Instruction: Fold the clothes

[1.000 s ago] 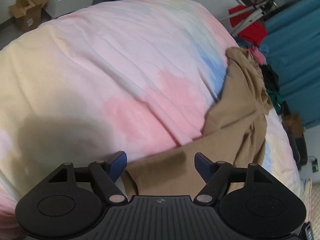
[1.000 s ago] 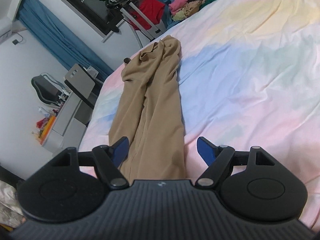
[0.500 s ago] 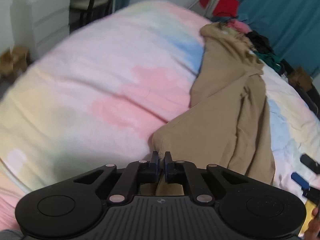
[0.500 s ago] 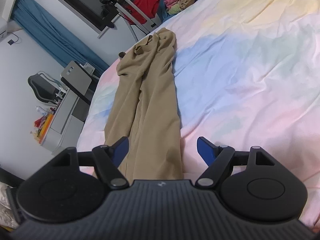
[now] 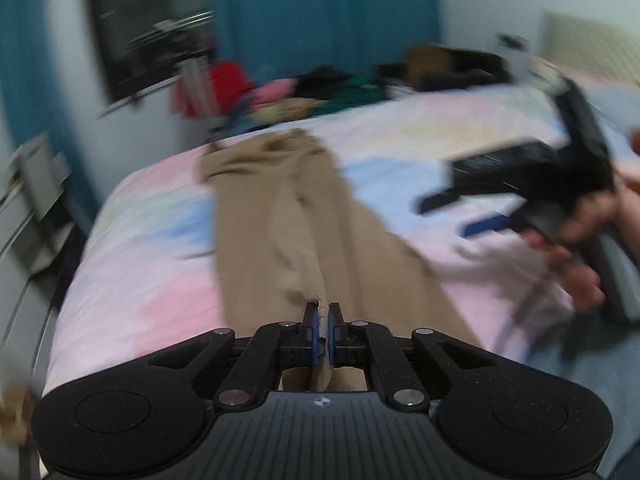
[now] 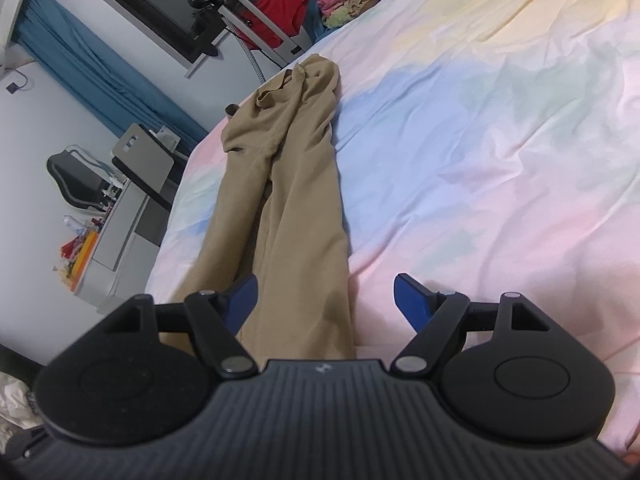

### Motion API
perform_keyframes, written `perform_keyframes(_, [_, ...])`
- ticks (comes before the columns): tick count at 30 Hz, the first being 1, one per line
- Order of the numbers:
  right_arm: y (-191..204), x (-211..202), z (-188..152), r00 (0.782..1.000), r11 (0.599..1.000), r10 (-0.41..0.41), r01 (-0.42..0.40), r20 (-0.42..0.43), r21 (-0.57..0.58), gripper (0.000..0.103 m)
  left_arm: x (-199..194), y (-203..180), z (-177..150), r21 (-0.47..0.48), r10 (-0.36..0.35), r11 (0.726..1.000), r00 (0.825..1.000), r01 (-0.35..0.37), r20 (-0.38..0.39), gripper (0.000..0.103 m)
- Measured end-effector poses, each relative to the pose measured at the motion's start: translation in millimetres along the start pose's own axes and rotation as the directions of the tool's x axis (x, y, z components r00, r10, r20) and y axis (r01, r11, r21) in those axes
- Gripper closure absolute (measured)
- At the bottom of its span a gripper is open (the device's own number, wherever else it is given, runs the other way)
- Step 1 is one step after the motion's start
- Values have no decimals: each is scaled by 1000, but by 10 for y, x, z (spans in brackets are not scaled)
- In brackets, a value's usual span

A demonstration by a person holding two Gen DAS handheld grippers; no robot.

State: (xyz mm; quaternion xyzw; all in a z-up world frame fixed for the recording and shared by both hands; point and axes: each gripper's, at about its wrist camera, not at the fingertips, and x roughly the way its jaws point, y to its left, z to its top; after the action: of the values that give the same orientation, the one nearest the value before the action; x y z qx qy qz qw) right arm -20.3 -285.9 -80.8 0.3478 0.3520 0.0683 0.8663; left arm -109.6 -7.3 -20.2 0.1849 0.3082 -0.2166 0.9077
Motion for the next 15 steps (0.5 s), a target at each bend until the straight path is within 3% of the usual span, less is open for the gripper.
perform_keyframes(2, [-2, 5, -3, 1000, 1000, -1, 1, -4, 0, 25, 75, -26, -44, -8, -43, 999, 999, 42, -25, 98])
perform_keyframes(7, [-18, 23, -13, 1000, 1000, 4, -4, -24, 6, 25, 238, 331, -176, -232, -127, 967, 990, 109, -64, 94])
perform_keyframes(8, [-28, 29, -16, 999, 1000, 13, -12, -35, 14, 25, 271, 403, -203, -276, -145, 954, 987, 120, -70, 86])
perform_keyframes(11, [-63, 43, -42, 996, 998, 46, -43, -76, 43, 25, 369, 617, -282, -404, -199, 902, 977, 150, -81, 46])
perform_keyframes(14, [-97, 75, -103, 988, 994, 85, -74, -132, 85, 25, 467, 832, -362, -525, -253, 833, 964, 173, -85, 40])
perform_keyframes(15, [-106, 93, -130, 983, 991, 97, -82, -154, 101, 25, 499, 903, -388, -564, -271, 807, 959, 179, -84, 34])
